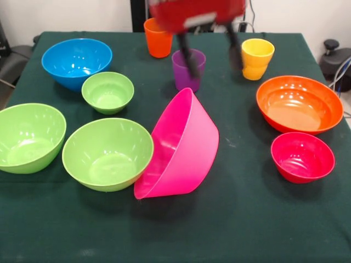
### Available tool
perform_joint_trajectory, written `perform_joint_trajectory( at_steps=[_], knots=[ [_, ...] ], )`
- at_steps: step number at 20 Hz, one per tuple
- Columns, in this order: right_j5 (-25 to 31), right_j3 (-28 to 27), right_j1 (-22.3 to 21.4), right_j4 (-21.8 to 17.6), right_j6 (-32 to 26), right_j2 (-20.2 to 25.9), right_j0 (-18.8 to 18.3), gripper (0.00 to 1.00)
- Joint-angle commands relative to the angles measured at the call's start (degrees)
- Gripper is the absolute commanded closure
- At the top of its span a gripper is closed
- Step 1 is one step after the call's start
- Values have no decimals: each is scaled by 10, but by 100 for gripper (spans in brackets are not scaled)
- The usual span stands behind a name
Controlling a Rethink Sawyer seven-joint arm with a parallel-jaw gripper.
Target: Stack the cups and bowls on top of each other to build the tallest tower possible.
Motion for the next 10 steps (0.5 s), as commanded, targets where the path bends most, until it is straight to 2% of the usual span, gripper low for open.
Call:
perform_joint_trajectory(
  at_steps=[1,4,7,10],
  knots=[
    [119,11,-95,22,113,-69,57,0],
    [163,-22,-100,29,138,-90,92,0],
    [169,-39,-96,30,185,-116,136,0],
    [170,-73,-73,24,226,-144,179,0]
  ],
)
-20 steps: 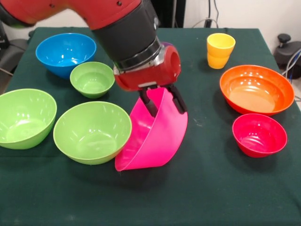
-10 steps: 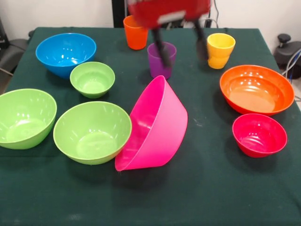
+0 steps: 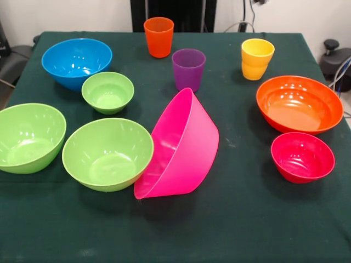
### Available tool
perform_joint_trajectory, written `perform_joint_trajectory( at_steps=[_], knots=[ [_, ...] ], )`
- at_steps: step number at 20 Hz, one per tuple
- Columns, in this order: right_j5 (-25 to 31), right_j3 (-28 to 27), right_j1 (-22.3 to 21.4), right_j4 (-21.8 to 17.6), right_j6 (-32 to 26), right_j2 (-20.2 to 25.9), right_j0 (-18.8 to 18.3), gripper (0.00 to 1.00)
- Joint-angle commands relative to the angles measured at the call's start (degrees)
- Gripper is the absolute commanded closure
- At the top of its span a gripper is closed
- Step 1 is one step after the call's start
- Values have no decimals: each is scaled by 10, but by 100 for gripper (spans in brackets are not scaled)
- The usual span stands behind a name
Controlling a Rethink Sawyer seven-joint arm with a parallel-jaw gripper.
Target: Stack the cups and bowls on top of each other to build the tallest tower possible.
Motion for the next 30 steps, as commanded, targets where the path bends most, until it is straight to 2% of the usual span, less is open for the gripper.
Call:
perform_joint_trajectory(
  at_steps=[1,4,7,15,17,21,30],
  knots=[
    [75,-48,20,-13,214,-96,95,0],
    [99,-102,49,-22,259,-121,137,0],
    [113,-157,82,-35,281,-138,169,0],
    [84,-261,159,-53,378,-190,229,0],
    [73,-265,166,-52,377,-198,235,0],
    [17,-265,179,-76,357,-212,247,0],
    [25,-283,219,-48,300,-212,238,0]
  ],
)
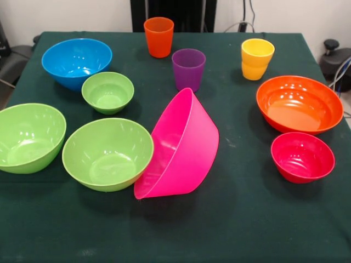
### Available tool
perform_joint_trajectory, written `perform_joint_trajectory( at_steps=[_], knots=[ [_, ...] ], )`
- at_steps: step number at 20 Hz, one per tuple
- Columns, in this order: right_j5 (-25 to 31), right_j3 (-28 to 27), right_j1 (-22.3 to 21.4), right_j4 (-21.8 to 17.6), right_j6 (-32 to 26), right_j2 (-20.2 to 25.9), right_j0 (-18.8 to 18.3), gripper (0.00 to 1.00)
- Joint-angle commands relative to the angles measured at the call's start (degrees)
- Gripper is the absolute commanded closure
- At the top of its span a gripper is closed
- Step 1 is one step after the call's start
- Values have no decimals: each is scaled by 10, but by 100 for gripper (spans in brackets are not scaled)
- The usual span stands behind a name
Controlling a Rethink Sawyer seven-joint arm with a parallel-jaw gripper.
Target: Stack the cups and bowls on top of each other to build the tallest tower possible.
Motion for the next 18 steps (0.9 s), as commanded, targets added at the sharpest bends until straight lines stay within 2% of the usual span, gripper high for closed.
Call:
perform_joint_trajectory(
  at_steps=[1,7,10,18],
  knots=[
    [-3,-15,53,-27,33,-28,-7,0],
    [-52,-27,91,-34,63,-50,10,0],
    [-37,-43,104,-29,70,-60,19,0],
    [-49,-79,138,-16,87,-80,37,0]
  ],
)
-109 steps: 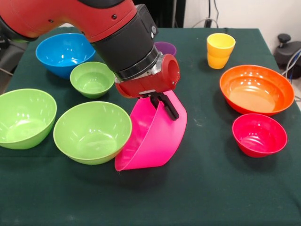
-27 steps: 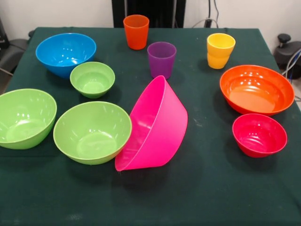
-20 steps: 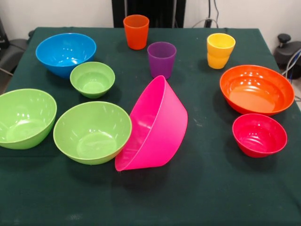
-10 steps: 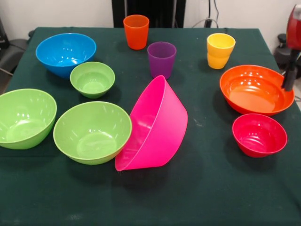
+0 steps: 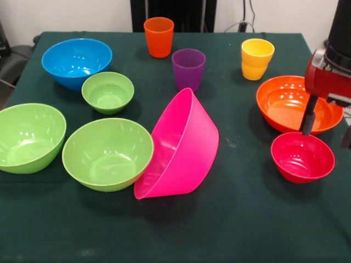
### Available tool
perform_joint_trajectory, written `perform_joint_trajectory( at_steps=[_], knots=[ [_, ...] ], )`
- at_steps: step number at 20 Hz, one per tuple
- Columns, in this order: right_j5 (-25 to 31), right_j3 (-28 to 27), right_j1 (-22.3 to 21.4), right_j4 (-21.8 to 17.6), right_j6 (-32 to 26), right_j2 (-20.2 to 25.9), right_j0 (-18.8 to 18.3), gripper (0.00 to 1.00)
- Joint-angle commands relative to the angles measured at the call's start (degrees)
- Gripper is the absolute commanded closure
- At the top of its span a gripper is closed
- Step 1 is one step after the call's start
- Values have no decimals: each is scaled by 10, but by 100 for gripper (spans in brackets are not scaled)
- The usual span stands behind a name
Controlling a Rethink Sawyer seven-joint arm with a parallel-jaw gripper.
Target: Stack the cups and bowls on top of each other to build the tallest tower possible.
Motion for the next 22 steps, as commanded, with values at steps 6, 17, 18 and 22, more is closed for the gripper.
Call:
perform_joint_trajectory(
  at_steps=[6,17,18,22],
  knots=[
    [-18,-66,63,-5,98,-17,26,0],
    [7,-138,113,11,97,-32,27,0],
    [10,-141,117,15,95,-32,26,0],
    [-2,-162,138,21,89,-34,23,0]
  ],
)
